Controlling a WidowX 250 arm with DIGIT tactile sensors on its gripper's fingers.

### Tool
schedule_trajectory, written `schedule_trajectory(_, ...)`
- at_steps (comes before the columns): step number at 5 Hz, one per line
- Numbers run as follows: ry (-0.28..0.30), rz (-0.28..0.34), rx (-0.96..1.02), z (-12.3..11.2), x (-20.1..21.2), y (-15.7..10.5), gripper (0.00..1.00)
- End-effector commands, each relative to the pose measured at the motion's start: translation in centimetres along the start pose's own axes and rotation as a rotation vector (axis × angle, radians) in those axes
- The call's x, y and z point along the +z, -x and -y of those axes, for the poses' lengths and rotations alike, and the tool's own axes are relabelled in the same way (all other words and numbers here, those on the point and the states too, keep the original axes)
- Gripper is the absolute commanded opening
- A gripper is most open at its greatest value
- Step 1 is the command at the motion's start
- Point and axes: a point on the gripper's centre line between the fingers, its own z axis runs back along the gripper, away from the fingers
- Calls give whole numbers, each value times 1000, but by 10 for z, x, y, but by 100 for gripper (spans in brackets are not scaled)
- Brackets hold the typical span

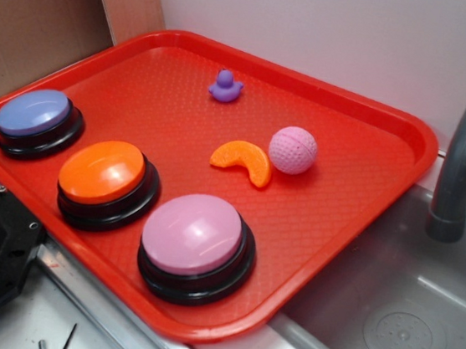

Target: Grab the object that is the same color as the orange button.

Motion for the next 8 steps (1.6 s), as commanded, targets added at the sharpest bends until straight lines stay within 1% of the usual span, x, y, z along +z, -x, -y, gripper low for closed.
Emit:
schedule_trajectory(1, 0, 0, 0, 0, 0, 0, 100)
schedule_trajectory(3, 24, 126, -213, 12, -16, -26, 100)
schedule_trajectory(5, 66, 175, -361, 26, -65, -61, 100)
schedule_trajectory(6, 44, 177, -400, 36, -90, -70, 100)
schedule_trajectory(7, 25, 149, -409, 40, -125, -81, 100)
schedule_trajectory(8, -10, 109, -382, 41, -148, -88, 100)
